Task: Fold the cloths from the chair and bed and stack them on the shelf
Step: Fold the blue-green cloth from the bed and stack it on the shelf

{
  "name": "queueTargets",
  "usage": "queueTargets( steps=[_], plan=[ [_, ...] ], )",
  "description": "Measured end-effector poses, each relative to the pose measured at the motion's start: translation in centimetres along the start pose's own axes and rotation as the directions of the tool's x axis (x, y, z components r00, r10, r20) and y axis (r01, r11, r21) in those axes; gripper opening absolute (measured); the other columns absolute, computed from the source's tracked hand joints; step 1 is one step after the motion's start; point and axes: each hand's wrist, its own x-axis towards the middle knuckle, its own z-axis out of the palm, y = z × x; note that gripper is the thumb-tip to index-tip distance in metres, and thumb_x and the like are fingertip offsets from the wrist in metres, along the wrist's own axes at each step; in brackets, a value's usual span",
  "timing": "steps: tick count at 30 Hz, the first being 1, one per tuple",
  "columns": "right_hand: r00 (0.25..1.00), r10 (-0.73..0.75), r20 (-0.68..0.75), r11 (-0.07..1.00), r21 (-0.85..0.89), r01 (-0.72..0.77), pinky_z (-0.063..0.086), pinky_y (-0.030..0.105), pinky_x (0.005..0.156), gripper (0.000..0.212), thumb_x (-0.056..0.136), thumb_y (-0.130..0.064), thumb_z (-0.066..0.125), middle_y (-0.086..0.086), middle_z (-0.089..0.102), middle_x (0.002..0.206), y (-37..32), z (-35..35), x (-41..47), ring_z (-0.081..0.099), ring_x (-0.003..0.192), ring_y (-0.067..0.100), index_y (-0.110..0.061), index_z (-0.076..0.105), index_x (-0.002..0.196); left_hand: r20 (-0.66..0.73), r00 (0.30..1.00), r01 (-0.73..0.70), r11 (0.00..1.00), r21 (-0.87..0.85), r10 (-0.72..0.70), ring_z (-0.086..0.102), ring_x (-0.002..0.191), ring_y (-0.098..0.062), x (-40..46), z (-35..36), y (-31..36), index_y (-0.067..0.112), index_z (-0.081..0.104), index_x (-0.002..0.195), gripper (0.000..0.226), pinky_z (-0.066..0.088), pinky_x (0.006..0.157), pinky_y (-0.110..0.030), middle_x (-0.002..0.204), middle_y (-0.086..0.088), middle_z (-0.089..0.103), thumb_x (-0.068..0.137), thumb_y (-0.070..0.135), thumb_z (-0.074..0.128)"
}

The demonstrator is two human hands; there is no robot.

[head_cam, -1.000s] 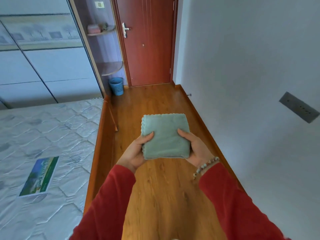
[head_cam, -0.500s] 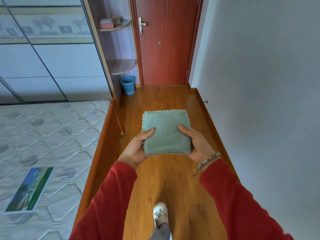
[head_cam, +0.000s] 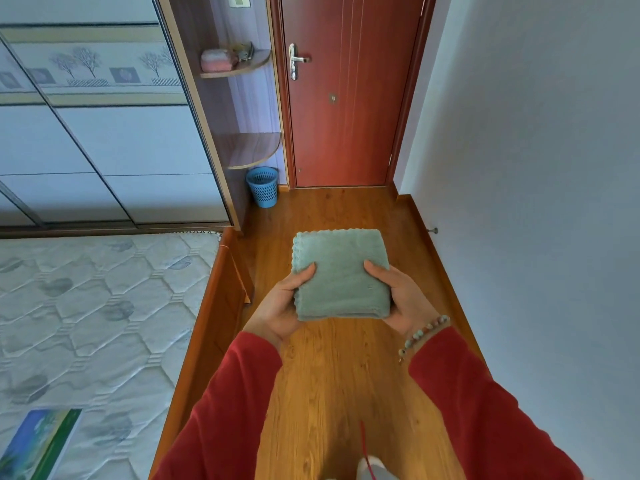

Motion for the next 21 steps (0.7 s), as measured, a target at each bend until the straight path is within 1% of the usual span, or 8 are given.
queueTargets(
  steps=[6,9,10,13,17,18,20,21],
  plan=[
    [0.999,0.037,0.017,0.999,-0.003,-0.037,0.047,0.062,0.1,0.047,0.091,-0.022,0.069,0.019,0.062,0.132,-3.6,-1.5,10.1,0.061,0.12,0.039,-0.008,0.056,0.134,-0.015,1.0,-0.012,1.0,-0.021,0.012,0.059,0.122,-0.037,8.7,-1.7,4.5,0.011,0.046,0.142,0.048,0.057,0.086,-0.048,0.136,-0.018,0.06,0.096,0.022,0.056],
    [0.999,0.031,0.028,0.999,-0.012,-0.031,0.045,0.065,0.1,0.049,0.089,-0.022,0.071,0.02,0.062,0.132,-6.5,-2.5,15.7,0.06,0.12,0.041,-0.007,0.057,0.133,-0.019,0.999,-0.043,0.999,-0.003,0.043,0.061,0.12,-0.037,13.8,-1.3,7.3,0.01,0.048,0.14,0.065,0.057,0.087,-0.048,0.134,-0.019,0.061,0.082,0.023,0.074],
    [0.999,0.031,0.029,0.999,-0.007,-0.031,0.044,0.066,0.1,0.05,0.088,-0.022,0.072,0.02,0.063,0.132,-7.7,-2.9,17.6,0.06,0.12,0.041,-0.007,0.057,0.133,-0.016,0.999,-0.049,0.999,0.007,0.049,0.062,0.118,-0.037,15.7,-1.0,8.2,0.009,0.049,0.139,0.065,0.058,0.087,-0.048,0.132,-0.018,0.062,0.08,0.023,0.074],
    [0.998,0.043,0.034,0.999,-0.005,-0.043,0.042,0.067,0.101,0.05,0.087,-0.022,0.073,0.02,0.063,0.131,-11.8,-3.7,23.3,0.06,0.12,0.042,-0.008,0.058,0.132,-0.024,0.998,-0.052,0.999,-0.001,0.052,0.063,0.117,-0.036,21.5,-0.2,11.5,0.009,0.05,0.138,0.05,0.056,0.091,-0.048,0.132,-0.018,0.062,0.091,0.021,0.061],
    [0.998,0.042,0.048,0.999,-0.001,-0.042,0.045,0.063,0.101,0.047,0.088,-0.021,0.071,0.018,0.065,0.128,-16.0,-4.3,30.0,0.062,0.119,0.039,-0.009,0.059,0.131,-0.038,0.997,-0.071,0.997,0.002,0.071,0.061,0.119,-0.037,27.9,0.5,15.9,0.011,0.049,0.14,0.077,0.056,0.088,-0.048,0.134,-0.018,0.061,0.072,0.022,0.084],
    [0.998,0.043,0.047,0.999,-0.004,-0.043,0.046,0.062,0.101,0.047,0.087,-0.021,0.072,0.017,0.065,0.128,-17.0,-4.4,31.7,0.062,0.118,0.038,-0.009,0.059,0.131,-0.051,0.995,-0.082,0.997,0.008,0.082,0.062,0.118,-0.036,29.5,0.6,16.8,0.011,0.05,0.139,0.071,0.057,0.086,-0.047,0.133,-0.018,0.062,0.076,0.022,0.081],
    [0.998,0.052,0.042,0.999,-0.017,-0.051,0.047,0.06,0.1,0.047,0.087,-0.021,0.071,0.017,0.066,0.128,-18.7,-4.3,35.0,0.063,0.118,0.037,-0.009,0.059,0.131,-0.075,0.992,-0.102,0.995,0.01,0.103,0.065,0.114,-0.034,32.2,0.8,18.6,0.011,0.051,0.137,0.05,0.058,0.083,-0.045,0.131,-0.016,0.064,0.09,0.022,0.063],
    [0.997,0.059,0.05,0.998,-0.019,-0.058,0.047,0.06,0.101,0.046,0.088,-0.021,0.071,0.017,0.066,0.128,-19.5,-4.3,36.6,0.063,0.118,0.037,-0.009,0.059,0.131,-0.088,0.99,-0.11,0.994,0.009,0.111,0.065,0.114,-0.034,33.5,0.7,19.5,0.011,0.051,0.137,0.045,0.059,0.083,-0.044,0.13,-0.016,0.064,0.094,0.022,0.056]
  ],
)
